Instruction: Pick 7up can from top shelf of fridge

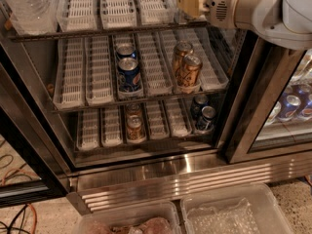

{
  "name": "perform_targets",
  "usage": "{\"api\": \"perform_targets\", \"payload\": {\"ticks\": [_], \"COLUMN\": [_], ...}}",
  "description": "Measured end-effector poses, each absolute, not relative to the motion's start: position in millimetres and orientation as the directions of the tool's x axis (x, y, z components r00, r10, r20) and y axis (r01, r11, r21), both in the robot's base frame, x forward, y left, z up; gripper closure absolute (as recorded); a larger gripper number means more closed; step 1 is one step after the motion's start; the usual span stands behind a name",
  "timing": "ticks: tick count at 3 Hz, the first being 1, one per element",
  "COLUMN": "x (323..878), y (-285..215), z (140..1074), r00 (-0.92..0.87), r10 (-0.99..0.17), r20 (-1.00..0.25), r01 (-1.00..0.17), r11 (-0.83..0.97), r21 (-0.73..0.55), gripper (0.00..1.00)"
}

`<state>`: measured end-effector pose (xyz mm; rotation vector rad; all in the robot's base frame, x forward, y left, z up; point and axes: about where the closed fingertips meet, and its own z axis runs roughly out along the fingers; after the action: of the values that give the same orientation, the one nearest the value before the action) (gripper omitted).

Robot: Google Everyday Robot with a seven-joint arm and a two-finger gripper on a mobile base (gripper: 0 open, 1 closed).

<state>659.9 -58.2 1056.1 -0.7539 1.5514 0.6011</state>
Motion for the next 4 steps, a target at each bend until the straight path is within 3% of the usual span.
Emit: {"api": "perform_targets", "payload": {"ticks": [4], "x": [656.3], "y": [-56.9], "z": [1062.5], "r00": [-0.023], "r10": [-0.111], "r20": [-0.994], "r01": [-0.764], "r11": [0.643], "r21": [-0.054], "gripper": [1.0]}}
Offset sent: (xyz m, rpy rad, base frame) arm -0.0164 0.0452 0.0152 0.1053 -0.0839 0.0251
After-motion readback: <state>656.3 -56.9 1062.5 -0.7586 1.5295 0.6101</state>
